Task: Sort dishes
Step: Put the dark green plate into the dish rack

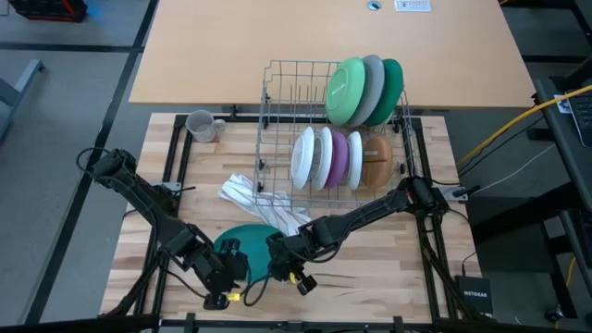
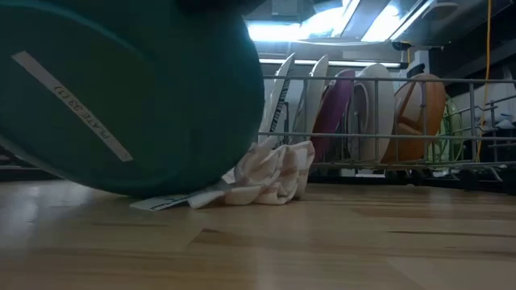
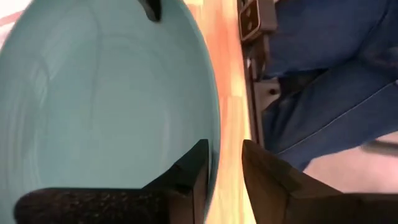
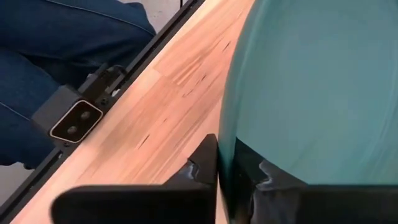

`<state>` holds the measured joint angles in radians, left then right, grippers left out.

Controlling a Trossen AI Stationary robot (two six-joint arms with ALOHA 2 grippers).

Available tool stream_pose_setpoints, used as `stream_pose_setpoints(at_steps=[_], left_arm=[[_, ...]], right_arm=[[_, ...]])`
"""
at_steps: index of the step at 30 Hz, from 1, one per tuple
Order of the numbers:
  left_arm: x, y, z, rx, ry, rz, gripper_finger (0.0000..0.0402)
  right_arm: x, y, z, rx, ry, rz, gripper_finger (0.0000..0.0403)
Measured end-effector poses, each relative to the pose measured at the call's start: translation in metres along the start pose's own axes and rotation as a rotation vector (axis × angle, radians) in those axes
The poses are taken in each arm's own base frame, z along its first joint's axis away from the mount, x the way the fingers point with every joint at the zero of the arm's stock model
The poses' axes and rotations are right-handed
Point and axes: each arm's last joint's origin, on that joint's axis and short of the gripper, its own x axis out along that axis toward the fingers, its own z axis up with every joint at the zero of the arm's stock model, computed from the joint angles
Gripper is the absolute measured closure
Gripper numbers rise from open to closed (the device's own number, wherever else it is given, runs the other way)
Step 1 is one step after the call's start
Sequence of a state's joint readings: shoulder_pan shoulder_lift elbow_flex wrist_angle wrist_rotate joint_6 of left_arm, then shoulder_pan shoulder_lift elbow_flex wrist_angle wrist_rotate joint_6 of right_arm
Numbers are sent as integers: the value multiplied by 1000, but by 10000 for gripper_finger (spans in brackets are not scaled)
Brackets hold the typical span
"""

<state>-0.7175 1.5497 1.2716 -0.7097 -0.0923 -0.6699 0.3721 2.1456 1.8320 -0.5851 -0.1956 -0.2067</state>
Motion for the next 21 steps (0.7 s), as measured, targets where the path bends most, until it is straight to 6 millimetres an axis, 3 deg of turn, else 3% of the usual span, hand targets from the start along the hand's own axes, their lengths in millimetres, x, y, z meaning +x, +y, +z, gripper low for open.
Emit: stream_pose_setpoints(at_steps=[11, 16, 21], left_arm=[[-63, 22, 7, -41, -129, -42, 324], [-96, 32, -9, -93, -166, 46, 341], [-121, 37, -30, -147, -170, 102, 356]], right_arm=[[-11, 0, 8, 10, 14, 8, 384], [-38, 1, 32, 4, -20, 4, 394], [-77, -4, 55, -3, -60, -20, 384]])
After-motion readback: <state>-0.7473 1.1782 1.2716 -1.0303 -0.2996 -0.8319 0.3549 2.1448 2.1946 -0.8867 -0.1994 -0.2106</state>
